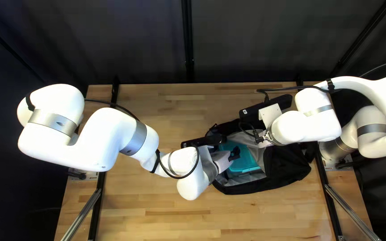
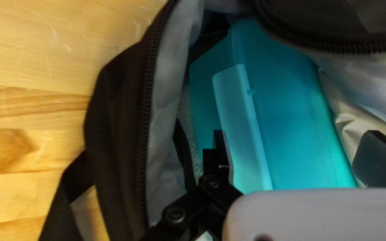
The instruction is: Remove a lunch box from a kids backpack
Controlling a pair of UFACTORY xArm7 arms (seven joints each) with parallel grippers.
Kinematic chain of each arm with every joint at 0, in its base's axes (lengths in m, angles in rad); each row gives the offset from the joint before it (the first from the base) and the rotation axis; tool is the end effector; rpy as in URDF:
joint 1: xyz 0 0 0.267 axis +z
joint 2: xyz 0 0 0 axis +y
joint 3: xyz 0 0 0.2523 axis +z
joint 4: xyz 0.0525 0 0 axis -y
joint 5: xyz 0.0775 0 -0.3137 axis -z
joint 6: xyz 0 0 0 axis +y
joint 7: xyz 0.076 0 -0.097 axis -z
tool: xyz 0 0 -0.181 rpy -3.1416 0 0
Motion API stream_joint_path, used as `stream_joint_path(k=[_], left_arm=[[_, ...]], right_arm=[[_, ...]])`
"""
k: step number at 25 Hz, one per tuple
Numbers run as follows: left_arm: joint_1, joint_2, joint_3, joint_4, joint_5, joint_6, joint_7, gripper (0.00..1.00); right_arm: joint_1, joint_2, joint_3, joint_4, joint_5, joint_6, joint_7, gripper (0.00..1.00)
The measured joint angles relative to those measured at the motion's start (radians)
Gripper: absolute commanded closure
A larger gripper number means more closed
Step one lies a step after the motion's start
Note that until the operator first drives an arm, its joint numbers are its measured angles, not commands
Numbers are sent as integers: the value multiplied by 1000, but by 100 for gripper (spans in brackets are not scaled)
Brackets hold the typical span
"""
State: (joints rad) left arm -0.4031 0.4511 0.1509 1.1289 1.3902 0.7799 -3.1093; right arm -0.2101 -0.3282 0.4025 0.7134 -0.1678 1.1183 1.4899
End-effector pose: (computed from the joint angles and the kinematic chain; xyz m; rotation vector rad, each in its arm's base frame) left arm 0.5734 0.0007 0.0759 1.8288 2.1150 1.4312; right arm 0.3353 0.0062 0.1483 2.3367 -1.6714 0.1888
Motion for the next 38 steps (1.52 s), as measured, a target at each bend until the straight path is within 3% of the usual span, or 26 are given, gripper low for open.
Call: stream_joint_path(k=[3, 4, 8, 10, 12, 38], left_arm=[[-34, 13, 35, -2, -23, -24, 6, 0], [-80, 24, 84, -3, -43, -46, 11, 0], [-342, 71, 405, -10, -141, -154, 32, 0], [-423, 88, 488, -19, -175, -191, 31, 0], [-459, 96, 522, -29, -185, -201, 23, 0], [-448, 93, 538, 7, -215, -203, 13, 0]], right_arm=[[0, 0, 0, 0, 0, 0, 0, 100], [0, 0, 0, 0, 0, 0, 0, 100], [0, 0, 0, 0, 0, 0, 0, 100], [0, 0, 0, 0, 0, 0, 0, 100], [0, 0, 0, 0, 0, 0, 0, 100], [0, 0, 0, 0, 0, 0, 0, 100]])
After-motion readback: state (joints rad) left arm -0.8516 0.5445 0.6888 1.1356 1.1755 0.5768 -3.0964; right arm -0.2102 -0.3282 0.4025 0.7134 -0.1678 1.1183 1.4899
